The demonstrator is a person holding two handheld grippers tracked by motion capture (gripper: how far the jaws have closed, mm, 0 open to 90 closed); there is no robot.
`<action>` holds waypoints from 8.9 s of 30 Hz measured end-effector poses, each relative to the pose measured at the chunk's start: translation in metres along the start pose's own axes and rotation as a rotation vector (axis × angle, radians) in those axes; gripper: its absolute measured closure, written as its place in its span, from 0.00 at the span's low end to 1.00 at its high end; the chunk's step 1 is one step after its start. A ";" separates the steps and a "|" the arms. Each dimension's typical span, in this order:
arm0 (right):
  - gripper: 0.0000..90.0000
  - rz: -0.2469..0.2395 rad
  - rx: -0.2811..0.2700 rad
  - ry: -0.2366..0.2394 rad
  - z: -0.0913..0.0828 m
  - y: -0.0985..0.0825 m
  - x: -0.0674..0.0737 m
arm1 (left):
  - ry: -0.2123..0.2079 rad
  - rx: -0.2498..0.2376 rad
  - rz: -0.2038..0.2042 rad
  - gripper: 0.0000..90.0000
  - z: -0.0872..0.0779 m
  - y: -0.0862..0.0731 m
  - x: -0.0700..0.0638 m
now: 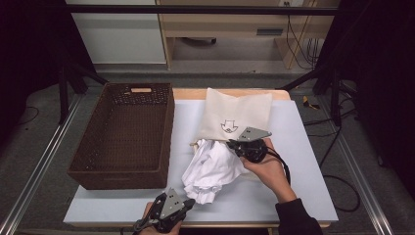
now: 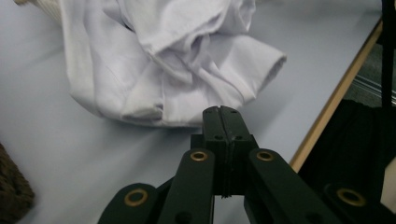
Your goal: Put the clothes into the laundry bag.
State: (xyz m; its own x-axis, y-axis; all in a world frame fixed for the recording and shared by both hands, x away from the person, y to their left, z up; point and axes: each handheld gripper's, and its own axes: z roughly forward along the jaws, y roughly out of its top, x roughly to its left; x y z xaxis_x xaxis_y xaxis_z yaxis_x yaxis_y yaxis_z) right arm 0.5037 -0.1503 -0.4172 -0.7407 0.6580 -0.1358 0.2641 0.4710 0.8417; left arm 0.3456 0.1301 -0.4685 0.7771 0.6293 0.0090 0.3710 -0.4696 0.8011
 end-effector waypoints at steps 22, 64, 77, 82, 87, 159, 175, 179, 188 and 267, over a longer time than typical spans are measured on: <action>0.97 -0.011 0.014 0.001 0.001 0.002 0.006 | -0.013 0.055 -0.010 1.00 0.056 0.025 0.018; 0.97 -0.066 0.024 0.045 -0.008 0.022 0.019 | -0.005 -0.031 -0.060 1.00 0.111 0.071 0.046; 0.97 -0.080 0.029 0.052 -0.013 0.023 0.026 | 0.003 -0.056 -0.098 1.00 0.118 0.079 0.055; 0.98 -0.088 0.032 0.054 -0.013 0.024 0.029 | 0.006 -0.059 -0.102 1.00 0.122 0.086 0.060; 0.98 -0.091 0.034 0.052 -0.014 0.024 0.029 | 0.010 -0.067 -0.108 1.00 0.126 0.092 0.064; 0.98 -0.082 0.030 0.152 -0.035 -0.007 0.050 | 0.076 -0.178 -0.181 1.00 0.127 0.081 0.058; 0.98 -0.069 0.016 0.166 -0.041 -0.010 0.043 | 0.085 -0.174 -0.168 1.00 0.145 0.092 0.048; 0.98 -0.064 0.017 0.155 -0.039 -0.010 0.042 | 0.102 -0.214 -0.181 1.00 0.148 0.094 0.050; 0.98 -0.052 0.005 0.139 -0.039 -0.002 0.033 | 0.092 -0.242 -0.182 1.00 0.153 0.102 0.056; 0.98 -0.027 0.074 0.045 -0.021 -0.009 0.011 | 0.022 -0.129 -0.059 1.00 0.159 0.114 0.061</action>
State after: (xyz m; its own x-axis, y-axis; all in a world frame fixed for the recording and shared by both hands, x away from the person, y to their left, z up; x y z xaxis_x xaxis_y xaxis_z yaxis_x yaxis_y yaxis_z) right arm 0.4799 -0.1596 -0.4150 -0.7749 0.6180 -0.1329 0.2870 0.5313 0.7971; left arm 0.5160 0.0163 -0.4715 0.7439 0.6676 -0.0289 0.3465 -0.3485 0.8709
